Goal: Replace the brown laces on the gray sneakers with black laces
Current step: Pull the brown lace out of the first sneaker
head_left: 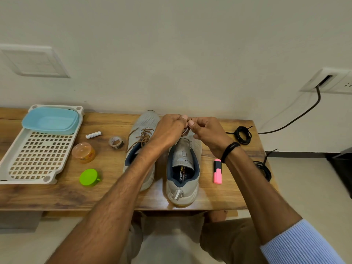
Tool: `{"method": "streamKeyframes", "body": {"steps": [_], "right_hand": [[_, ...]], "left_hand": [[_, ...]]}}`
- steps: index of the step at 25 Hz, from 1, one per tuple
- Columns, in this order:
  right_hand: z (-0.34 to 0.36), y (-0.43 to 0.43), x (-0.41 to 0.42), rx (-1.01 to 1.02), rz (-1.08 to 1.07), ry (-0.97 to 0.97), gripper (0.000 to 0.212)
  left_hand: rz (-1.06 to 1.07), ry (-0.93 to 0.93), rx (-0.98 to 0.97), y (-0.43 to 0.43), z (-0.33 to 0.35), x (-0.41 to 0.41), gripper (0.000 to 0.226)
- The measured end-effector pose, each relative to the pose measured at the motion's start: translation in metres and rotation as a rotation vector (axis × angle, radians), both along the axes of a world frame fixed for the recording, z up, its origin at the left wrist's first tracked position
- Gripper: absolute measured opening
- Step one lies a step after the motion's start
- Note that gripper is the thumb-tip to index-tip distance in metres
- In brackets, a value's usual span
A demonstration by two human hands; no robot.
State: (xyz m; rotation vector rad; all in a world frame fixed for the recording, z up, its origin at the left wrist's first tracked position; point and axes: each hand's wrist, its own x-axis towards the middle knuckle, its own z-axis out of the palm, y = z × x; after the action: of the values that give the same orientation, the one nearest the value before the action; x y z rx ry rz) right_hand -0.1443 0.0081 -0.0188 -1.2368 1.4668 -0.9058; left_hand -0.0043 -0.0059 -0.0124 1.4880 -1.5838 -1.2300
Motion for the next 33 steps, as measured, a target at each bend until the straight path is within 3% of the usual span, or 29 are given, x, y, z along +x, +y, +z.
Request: {"method": "streamKeyframes", "body": {"steps": [6, 12, 19, 21, 25, 29, 33], "right_hand": [[0.008, 0.0, -0.002, 0.207, -0.005, -0.101, 0.022], [0.009, -0.002, -0.011, 0.433, -0.039, -0.479, 0.017], [0.007, -0.003, -0.007, 0.331, -0.079, -0.352, 0.022], [0.008, -0.003, -0.006, 0.33, -0.068, -0.363, 0.021], [0.012, -0.003, -0.002, 0.332, -0.074, -0.361, 0.013], [0.016, -0.003, 0.006, 0.283, -0.041, -0.351, 0.013], [0.015, -0.003, 0.009, 0.242, -0.07, -0.364, 0.016]], "left_hand": [[-0.034, -0.153, -0.051, 0.001, 0.0, 0.002, 0.041], [-0.057, -0.188, -0.165, -0.004, -0.01, 0.002, 0.037], [-0.092, 0.041, -0.233, -0.007, -0.017, 0.006, 0.019], [-0.166, -0.013, -0.35, -0.003, -0.013, 0.01, 0.032], [-0.203, -0.143, -0.514, -0.007, -0.014, 0.023, 0.026], [-0.095, -0.081, -0.504, -0.005, -0.008, 0.032, 0.018], [0.124, 0.057, -0.294, -0.015, -0.005, 0.051, 0.014]]}}
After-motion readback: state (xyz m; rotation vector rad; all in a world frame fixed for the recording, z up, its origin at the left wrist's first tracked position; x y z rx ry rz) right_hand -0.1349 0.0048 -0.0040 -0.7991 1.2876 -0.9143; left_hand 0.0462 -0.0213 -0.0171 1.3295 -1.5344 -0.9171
